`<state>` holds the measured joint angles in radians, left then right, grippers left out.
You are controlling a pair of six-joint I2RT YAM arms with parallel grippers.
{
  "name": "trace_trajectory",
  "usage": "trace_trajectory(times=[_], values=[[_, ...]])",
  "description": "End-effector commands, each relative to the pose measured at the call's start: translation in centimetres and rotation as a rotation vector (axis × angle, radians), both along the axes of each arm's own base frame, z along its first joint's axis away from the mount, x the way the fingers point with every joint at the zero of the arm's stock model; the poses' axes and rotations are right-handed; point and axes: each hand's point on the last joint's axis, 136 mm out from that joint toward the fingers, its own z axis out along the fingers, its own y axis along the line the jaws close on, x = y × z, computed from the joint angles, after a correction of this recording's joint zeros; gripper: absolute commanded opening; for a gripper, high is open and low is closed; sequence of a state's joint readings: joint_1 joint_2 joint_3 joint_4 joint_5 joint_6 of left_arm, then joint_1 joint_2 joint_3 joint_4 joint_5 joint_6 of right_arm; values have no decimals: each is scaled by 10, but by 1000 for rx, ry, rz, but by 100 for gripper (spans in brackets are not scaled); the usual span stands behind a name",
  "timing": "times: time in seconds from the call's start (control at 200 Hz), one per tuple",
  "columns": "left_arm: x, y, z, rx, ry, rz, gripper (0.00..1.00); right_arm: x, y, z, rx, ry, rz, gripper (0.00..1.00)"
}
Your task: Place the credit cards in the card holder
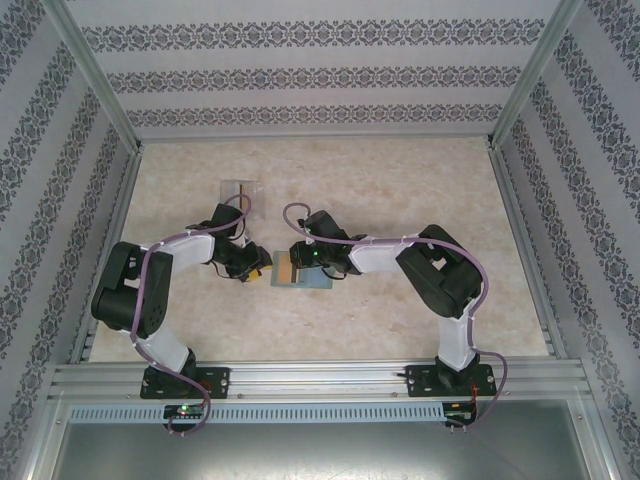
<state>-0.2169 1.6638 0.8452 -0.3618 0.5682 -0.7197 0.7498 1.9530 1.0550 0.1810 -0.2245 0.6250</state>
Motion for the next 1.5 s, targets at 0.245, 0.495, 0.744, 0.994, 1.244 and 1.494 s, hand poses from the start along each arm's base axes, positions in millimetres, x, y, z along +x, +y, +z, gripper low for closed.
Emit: trace_trajectory(times=[0.245, 0.495, 0.744, 0.994, 1.244, 1.494], values=[[-5, -3, -11, 20, 25, 11, 40, 4, -9, 13, -44, -44, 1, 18], [-5, -4, -11, 24, 27, 7, 40, 5, -19, 30, -160, -100, -18, 22], [-3, -4, -10, 25, 29, 3, 40, -8, 10, 49, -98, -103, 41, 23], [-3, -4, -9, 27, 28, -1, 40, -2, -6, 27, -275, -89, -62, 40], [-4, -3, -8, 31, 27, -2, 40, -14, -10, 24, -238, 13, -101, 40], [-4, -3, -9, 31, 28, -4, 40, -34, -3, 10, -146, 154, -135, 45]])
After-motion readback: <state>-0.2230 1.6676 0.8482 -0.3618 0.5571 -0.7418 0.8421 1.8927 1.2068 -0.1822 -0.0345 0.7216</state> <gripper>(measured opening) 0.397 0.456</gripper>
